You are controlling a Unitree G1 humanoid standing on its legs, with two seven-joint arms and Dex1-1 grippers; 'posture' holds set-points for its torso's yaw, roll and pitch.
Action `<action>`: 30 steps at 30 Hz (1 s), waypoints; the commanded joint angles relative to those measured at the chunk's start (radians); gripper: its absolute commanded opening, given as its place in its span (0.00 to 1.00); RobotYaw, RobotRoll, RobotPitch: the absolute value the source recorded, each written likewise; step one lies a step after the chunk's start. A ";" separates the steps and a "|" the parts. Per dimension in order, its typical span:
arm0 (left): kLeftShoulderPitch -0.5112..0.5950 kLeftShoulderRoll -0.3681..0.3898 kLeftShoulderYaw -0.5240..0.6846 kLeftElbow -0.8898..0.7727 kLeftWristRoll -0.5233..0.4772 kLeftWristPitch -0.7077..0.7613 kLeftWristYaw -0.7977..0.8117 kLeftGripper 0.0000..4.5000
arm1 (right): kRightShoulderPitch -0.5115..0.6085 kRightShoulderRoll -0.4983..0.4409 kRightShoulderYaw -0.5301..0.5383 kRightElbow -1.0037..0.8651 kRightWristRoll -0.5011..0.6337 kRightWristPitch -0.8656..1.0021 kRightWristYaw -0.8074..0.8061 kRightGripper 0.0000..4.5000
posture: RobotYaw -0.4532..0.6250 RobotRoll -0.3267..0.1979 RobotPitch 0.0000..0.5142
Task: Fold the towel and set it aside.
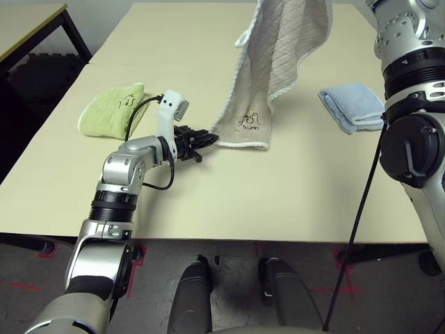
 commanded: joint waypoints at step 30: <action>-0.097 0.415 0.025 0.060 0.037 0.013 -0.179 0.01 | 0.698 -0.311 0.180 -0.494 -0.023 0.710 0.309 0.00 | 0.42 0.62 0.30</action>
